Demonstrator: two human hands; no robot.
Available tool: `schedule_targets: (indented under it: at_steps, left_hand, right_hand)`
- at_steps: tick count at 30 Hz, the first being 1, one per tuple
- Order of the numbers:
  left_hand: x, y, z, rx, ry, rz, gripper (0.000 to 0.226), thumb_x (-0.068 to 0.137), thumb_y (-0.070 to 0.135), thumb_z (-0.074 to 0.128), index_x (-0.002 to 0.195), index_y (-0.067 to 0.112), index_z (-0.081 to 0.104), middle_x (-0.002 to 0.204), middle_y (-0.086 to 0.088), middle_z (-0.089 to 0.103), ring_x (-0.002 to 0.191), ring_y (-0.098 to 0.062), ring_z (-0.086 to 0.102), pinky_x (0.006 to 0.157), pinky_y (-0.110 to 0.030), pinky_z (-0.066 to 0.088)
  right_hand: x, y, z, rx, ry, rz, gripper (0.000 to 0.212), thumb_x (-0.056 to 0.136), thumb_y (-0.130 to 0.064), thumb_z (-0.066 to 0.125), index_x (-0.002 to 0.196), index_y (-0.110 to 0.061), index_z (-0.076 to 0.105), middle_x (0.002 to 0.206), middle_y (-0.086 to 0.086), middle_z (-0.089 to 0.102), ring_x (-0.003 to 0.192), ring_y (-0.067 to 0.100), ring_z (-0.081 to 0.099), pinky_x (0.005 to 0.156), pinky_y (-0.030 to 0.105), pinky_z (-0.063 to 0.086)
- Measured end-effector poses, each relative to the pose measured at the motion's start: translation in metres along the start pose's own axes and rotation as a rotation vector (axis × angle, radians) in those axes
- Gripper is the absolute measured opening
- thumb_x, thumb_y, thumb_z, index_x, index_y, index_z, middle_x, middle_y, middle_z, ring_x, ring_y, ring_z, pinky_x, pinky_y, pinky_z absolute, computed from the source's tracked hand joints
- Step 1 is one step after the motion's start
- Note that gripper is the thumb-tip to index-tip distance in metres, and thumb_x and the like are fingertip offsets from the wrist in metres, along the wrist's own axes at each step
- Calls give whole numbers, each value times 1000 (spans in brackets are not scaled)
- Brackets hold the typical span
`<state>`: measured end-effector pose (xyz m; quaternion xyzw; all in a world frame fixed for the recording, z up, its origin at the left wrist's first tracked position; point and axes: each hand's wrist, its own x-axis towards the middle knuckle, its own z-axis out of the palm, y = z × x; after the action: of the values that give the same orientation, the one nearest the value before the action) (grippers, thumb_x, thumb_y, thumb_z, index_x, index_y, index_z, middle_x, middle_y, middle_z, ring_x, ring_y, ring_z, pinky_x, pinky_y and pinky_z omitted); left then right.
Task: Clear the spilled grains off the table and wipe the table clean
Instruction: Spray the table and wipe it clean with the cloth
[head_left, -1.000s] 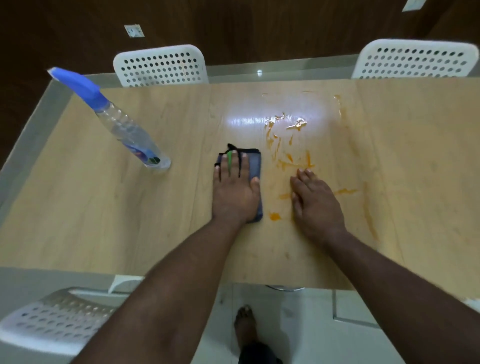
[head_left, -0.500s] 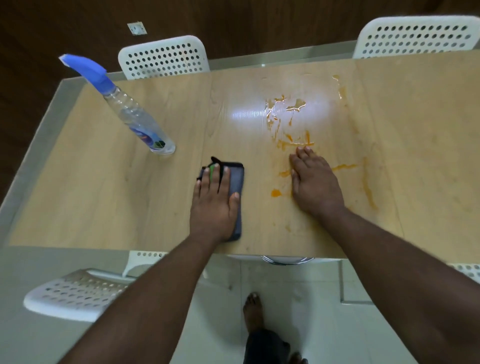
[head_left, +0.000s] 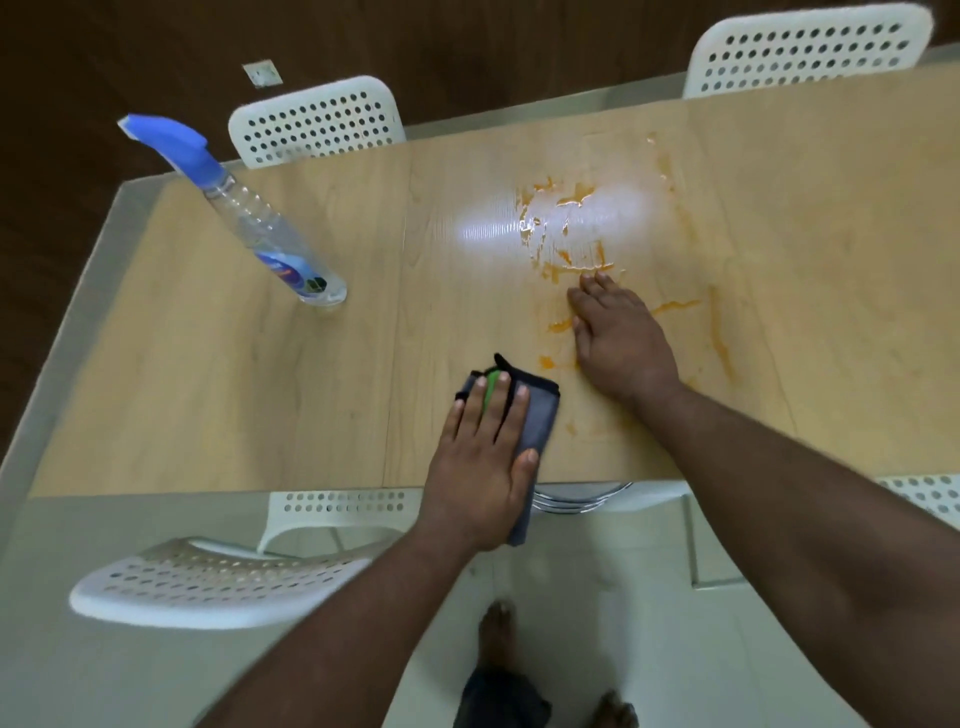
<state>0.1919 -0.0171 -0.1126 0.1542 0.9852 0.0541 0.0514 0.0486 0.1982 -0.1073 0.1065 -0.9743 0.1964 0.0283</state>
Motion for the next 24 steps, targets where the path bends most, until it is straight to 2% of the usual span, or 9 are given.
schedule_targets:
  at_steps: [4, 8, 10, 14, 16, 18, 20, 22, 24]
  left_hand:
    - [4, -11, -11, 4, -58, 142, 68, 110, 48, 14, 169, 21, -3, 176, -3, -15, 161, -22, -18, 131, -50, 8]
    - [13, -17, -20, -54, -101, 249, 68, 109, 51, 14, 169, 24, -2, 176, 1, -14, 160, -16, -22, 132, -45, -1]
    - [21, -25, -26, -189, -106, 286, 67, 107, 48, 21, 169, 25, 9, 177, 2, -1, 162, -12, -13, 132, -39, 0]
    - [53, -67, -33, -398, -18, 265, 66, 102, 34, 33, 165, 18, 31, 172, -2, 27, 161, -18, 18, 131, -38, 18]
    - [75, -84, -36, -400, 2, 221, 67, 101, 35, 30, 165, 17, 32, 171, -6, 29, 160, -22, 21, 130, -39, 22]
    - [101, -93, -37, -382, -16, 257, 68, 102, 39, 26, 166, 16, 30, 172, -8, 27, 161, -24, 19, 130, -42, 23]
    - [121, -95, -36, -349, -16, 289, 65, 107, 41, 25, 166, 15, 27, 173, -9, 23, 162, -24, 12, 130, -43, 21]
    - [134, -92, -33, -343, -36, 303, 64, 110, 42, 24, 168, 16, 20, 175, -7, 15, 163, -22, 3, 131, -41, 14]
    - [138, -86, -27, -342, -51, 321, 64, 111, 44, 22, 169, 19, 14, 176, -4, 10, 163, -19, -4, 131, -42, 9]
  right_hand:
    - [1, 2, -2, 29, -4, 16, 53, 107, -32, 39, 156, -15, 50, 167, 7, 39, 158, 23, 28, 130, 40, 20]
    - [-4, -2, -3, 81, 1, 57, 50, 108, -30, 44, 154, -14, 53, 165, 8, 42, 157, 22, 32, 129, 38, 21]
    - [-14, -10, -1, 125, 50, 112, 52, 104, -30, 42, 150, -11, 57, 161, 11, 48, 154, 25, 38, 127, 39, 26]
    - [-55, -58, 9, 206, 226, 281, 49, 99, -20, 49, 145, -8, 62, 155, 15, 54, 147, 30, 48, 124, 44, 34]
    - [-81, -93, 21, 198, 249, 327, 51, 97, -17, 51, 145, -7, 61, 155, 16, 54, 146, 32, 48, 124, 46, 34]
    - [-99, -132, 38, 116, 235, 331, 55, 94, -17, 55, 147, -4, 59, 155, 18, 53, 147, 34, 47, 123, 50, 37]
    - [-104, -168, 54, 42, 159, 359, 59, 99, -25, 51, 155, -6, 49, 165, 16, 40, 156, 33, 33, 126, 53, 31]
    - [-100, -191, 66, -28, 111, 478, 64, 106, -34, 34, 165, -10, 30, 175, 12, 16, 163, 30, 8, 131, 51, 15]
    - [-94, -205, 74, -63, 120, 634, 67, 105, -33, 30, 167, -11, 20, 176, 11, 4, 163, 30, -3, 131, 52, 10]
